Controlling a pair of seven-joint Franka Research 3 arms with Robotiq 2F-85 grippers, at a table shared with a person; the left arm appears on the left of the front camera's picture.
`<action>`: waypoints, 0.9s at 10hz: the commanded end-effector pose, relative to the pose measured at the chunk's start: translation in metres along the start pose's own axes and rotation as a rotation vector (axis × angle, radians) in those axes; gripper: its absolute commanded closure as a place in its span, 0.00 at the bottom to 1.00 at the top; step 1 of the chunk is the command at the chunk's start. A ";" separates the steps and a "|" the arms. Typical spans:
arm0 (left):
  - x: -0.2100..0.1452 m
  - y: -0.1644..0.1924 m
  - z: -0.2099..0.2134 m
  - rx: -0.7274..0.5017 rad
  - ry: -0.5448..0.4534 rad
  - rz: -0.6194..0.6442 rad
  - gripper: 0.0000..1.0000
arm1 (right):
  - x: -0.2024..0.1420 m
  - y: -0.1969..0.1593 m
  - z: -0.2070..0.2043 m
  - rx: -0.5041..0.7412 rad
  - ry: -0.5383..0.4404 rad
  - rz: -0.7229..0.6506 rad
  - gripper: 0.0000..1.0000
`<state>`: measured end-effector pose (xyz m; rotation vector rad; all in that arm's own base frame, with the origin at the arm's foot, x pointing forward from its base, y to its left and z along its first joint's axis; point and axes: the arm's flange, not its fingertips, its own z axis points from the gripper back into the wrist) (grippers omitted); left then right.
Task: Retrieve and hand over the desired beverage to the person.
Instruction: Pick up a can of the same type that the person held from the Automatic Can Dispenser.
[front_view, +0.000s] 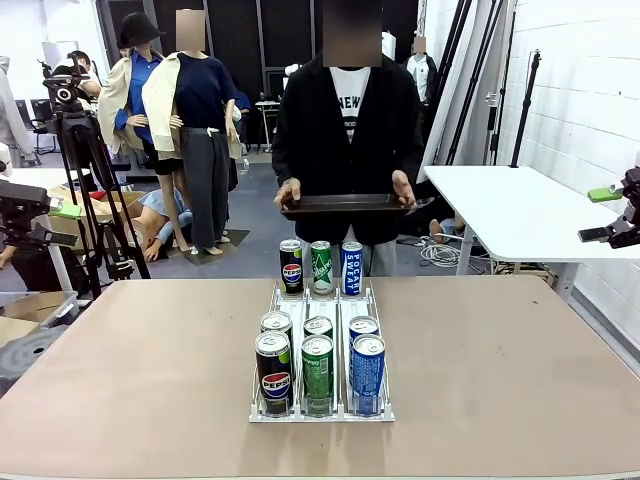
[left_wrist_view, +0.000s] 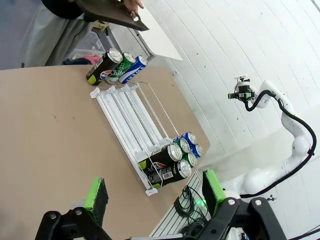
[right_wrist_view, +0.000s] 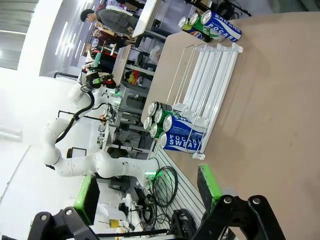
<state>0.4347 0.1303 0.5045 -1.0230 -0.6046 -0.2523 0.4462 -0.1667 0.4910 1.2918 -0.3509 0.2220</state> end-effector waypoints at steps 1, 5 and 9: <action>-0.001 0.000 0.002 0.009 0.011 0.000 0.00 | 0.000 0.001 -0.001 0.001 0.002 -0.010 0.00; -0.001 0.000 0.002 0.009 0.011 0.000 0.00 | 0.000 0.001 -0.001 0.001 0.002 -0.010 0.00; -0.001 0.000 0.002 0.009 0.011 0.000 0.00 | 0.000 0.001 -0.001 0.001 0.002 -0.010 0.00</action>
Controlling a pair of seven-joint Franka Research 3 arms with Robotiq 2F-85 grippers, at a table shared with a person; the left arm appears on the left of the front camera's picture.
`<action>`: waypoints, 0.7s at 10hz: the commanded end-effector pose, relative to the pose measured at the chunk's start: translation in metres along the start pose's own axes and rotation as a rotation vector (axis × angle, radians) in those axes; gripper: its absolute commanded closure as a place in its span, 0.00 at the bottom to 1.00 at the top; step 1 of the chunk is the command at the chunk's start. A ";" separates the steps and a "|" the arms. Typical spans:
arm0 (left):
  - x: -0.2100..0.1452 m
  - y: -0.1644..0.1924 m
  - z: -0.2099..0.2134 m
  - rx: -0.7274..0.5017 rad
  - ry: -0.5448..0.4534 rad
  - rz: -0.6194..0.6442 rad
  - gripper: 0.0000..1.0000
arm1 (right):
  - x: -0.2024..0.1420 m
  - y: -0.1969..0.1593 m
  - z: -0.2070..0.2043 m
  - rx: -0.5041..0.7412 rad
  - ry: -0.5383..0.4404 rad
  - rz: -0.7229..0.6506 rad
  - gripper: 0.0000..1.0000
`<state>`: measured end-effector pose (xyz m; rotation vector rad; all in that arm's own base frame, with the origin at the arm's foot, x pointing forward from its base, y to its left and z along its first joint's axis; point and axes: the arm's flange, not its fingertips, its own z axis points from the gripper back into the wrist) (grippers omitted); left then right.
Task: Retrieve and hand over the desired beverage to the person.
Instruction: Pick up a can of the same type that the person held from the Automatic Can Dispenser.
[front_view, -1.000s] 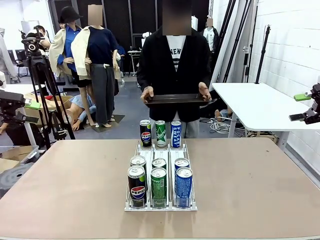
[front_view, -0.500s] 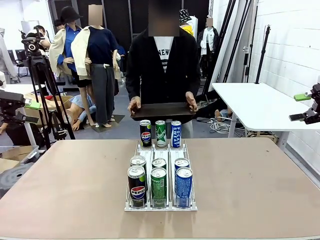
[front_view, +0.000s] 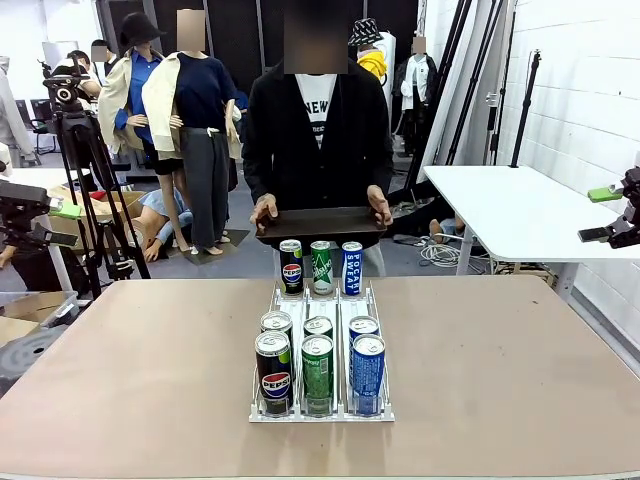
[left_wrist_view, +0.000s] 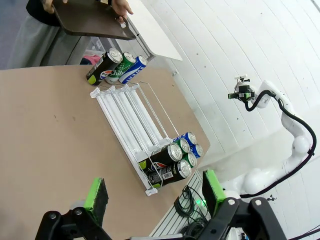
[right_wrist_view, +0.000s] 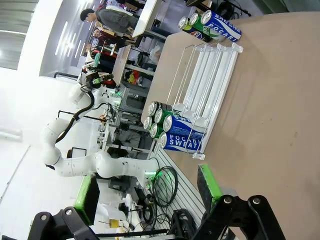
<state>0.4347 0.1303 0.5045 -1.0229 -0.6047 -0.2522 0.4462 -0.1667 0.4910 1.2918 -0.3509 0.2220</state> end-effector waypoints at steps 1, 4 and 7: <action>-0.001 0.000 0.002 0.009 0.011 0.000 0.00 | 0.000 0.001 -0.001 0.001 0.002 -0.010 0.00; -0.001 0.000 0.002 0.009 0.011 0.000 0.00 | 0.000 0.001 -0.001 0.001 0.002 -0.010 0.00; -0.001 0.000 0.002 0.009 0.011 0.000 0.00 | 0.000 0.001 -0.001 0.001 0.002 -0.010 0.00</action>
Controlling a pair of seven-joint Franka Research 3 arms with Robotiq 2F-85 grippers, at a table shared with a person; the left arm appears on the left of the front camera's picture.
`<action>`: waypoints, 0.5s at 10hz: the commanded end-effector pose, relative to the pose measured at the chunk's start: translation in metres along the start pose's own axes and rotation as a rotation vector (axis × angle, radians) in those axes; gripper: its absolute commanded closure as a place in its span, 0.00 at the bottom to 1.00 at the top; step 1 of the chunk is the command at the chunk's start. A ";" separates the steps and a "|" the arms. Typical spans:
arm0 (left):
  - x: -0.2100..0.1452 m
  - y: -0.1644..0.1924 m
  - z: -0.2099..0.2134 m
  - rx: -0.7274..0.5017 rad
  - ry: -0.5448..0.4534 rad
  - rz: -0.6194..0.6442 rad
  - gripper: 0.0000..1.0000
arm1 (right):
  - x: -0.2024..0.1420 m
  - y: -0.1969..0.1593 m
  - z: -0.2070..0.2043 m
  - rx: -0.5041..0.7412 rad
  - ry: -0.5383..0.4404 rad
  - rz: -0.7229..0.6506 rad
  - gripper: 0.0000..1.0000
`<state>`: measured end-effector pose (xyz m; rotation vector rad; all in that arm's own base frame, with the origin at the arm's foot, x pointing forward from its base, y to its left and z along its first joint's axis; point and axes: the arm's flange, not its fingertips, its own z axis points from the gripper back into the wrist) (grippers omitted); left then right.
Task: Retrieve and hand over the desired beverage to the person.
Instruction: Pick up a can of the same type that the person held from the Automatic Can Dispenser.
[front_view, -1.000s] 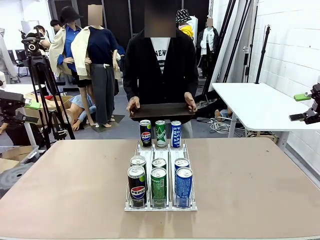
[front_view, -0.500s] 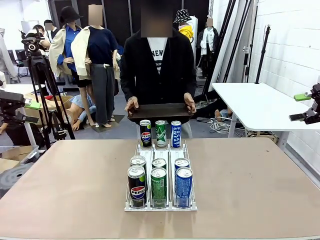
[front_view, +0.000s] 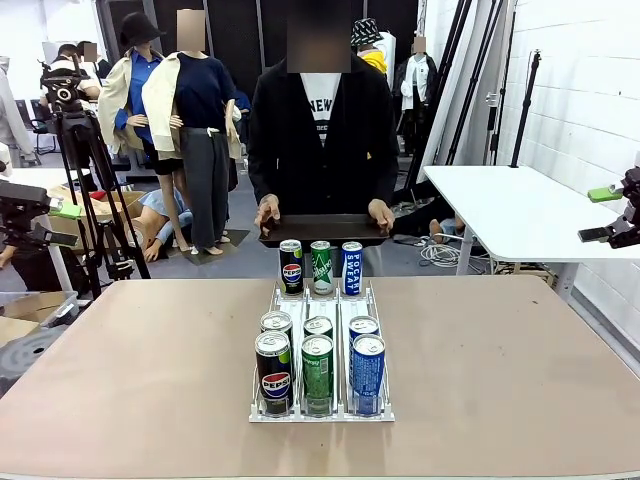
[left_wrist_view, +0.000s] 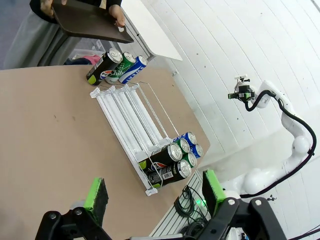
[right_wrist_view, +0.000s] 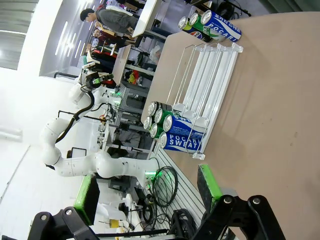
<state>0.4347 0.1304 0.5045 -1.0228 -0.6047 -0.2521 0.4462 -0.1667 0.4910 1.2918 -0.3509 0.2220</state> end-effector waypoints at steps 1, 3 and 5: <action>-0.001 0.000 0.002 0.009 0.011 0.000 0.00 | 0.000 0.001 -0.001 0.001 0.002 -0.010 0.00; -0.001 0.000 0.002 0.009 0.011 0.000 0.00 | 0.000 0.001 -0.001 0.001 0.002 -0.010 0.00; -0.001 0.000 0.002 0.009 0.011 0.000 0.00 | 0.000 0.001 -0.001 0.001 0.002 -0.010 0.00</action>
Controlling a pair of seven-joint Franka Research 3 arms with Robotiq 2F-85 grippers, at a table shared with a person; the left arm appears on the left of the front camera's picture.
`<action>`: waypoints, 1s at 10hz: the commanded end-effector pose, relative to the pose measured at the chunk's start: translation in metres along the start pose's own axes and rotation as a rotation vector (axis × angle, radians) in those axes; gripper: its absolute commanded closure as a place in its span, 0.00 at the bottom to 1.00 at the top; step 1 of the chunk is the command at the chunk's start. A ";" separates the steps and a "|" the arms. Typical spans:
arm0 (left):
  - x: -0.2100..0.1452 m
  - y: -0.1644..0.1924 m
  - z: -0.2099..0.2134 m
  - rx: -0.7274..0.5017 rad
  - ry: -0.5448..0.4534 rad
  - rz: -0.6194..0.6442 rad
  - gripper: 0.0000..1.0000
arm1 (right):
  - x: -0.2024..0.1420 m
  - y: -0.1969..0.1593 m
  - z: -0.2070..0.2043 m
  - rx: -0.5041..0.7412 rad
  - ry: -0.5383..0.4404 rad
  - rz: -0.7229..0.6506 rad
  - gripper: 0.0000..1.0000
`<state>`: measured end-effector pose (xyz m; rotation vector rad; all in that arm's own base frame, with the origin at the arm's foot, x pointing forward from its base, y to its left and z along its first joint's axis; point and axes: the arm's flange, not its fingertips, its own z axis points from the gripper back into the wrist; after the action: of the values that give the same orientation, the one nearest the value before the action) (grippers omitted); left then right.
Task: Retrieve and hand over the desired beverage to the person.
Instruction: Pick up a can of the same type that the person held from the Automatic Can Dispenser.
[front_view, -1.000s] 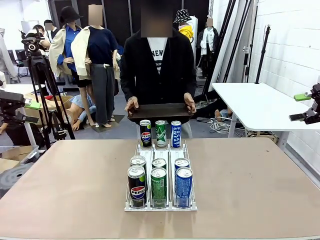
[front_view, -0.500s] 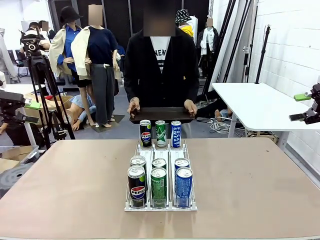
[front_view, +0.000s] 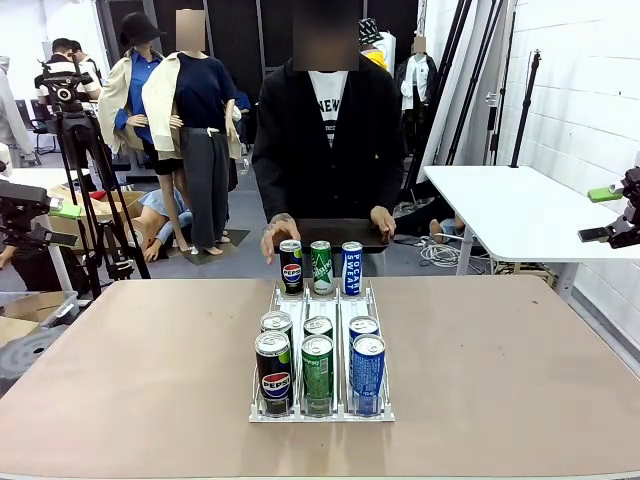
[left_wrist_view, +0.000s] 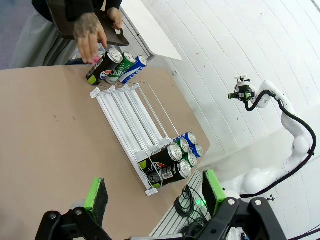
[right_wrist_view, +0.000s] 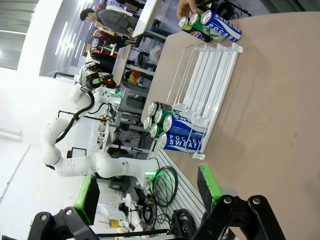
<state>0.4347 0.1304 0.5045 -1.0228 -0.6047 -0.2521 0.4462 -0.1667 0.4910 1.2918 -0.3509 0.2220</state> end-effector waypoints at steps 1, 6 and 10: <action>-0.001 0.000 0.001 0.009 0.011 0.000 0.00 | 0.000 0.001 -0.001 0.001 0.002 -0.010 0.00; -0.001 0.000 0.001 0.009 0.011 0.000 0.00 | 0.000 0.001 -0.001 0.001 0.002 -0.010 0.00; -0.001 0.000 0.001 0.009 0.011 0.000 0.00 | 0.000 0.001 -0.001 0.001 0.002 -0.010 0.00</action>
<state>0.4347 0.1304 0.5045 -1.0228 -0.6047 -0.2520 0.4462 -0.1667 0.4910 1.2918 -0.3509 0.2219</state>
